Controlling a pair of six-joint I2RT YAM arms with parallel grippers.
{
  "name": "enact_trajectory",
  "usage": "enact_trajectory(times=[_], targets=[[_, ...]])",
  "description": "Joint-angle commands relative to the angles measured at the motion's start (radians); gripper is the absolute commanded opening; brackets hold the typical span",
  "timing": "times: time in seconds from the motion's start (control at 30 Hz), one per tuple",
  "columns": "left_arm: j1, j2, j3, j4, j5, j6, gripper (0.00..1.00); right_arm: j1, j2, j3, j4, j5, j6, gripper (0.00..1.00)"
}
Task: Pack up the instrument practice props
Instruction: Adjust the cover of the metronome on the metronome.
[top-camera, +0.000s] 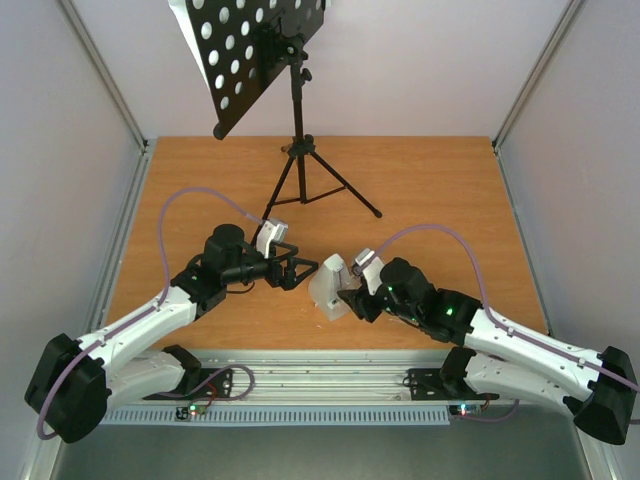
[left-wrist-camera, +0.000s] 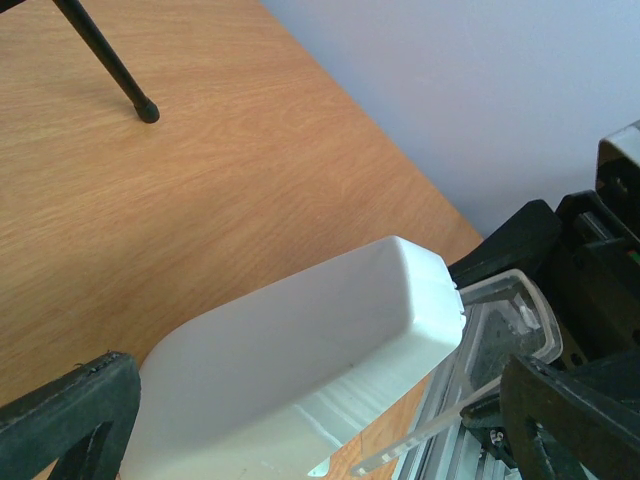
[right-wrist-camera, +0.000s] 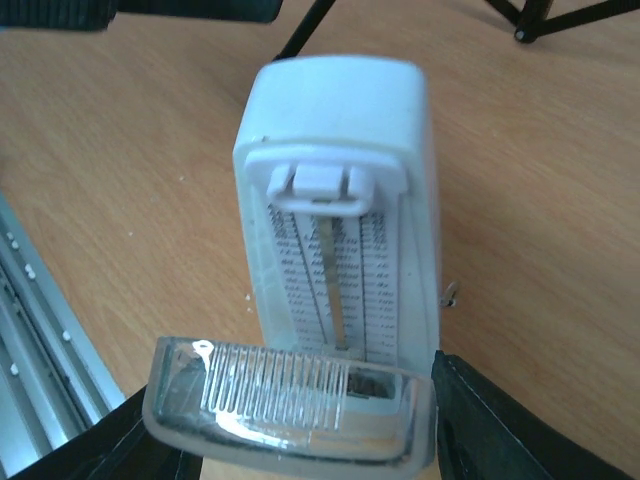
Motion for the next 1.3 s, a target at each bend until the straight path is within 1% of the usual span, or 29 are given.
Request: enact_trajectory(times=[0.0, 0.37, 0.87, 1.1, 1.27], targets=[[0.006, 0.003, 0.024, 0.044, 0.004, 0.008, 0.99, 0.005, -0.002, 0.004, 0.07, 0.03, -0.01, 0.52], [0.006, 0.003, 0.026, 0.044, 0.003, 0.008, 0.99, 0.005, 0.04, 0.018, 0.138, 0.019, -0.006, 0.52], [0.006, -0.004, 0.024, 0.037, 0.003, 0.014, 0.99, -0.001, 0.082, 0.02, 0.153, 0.013, -0.045, 0.52], [0.006, -0.006, 0.024, 0.032, 0.003, 0.014, 0.99, -0.034, 0.079, 0.019, 0.146, -0.024, -0.06, 0.52], [0.006, -0.004, 0.028, 0.031, 0.004, 0.015, 0.99, -0.052, 0.081, 0.012, 0.15, -0.079, -0.064, 0.52]])
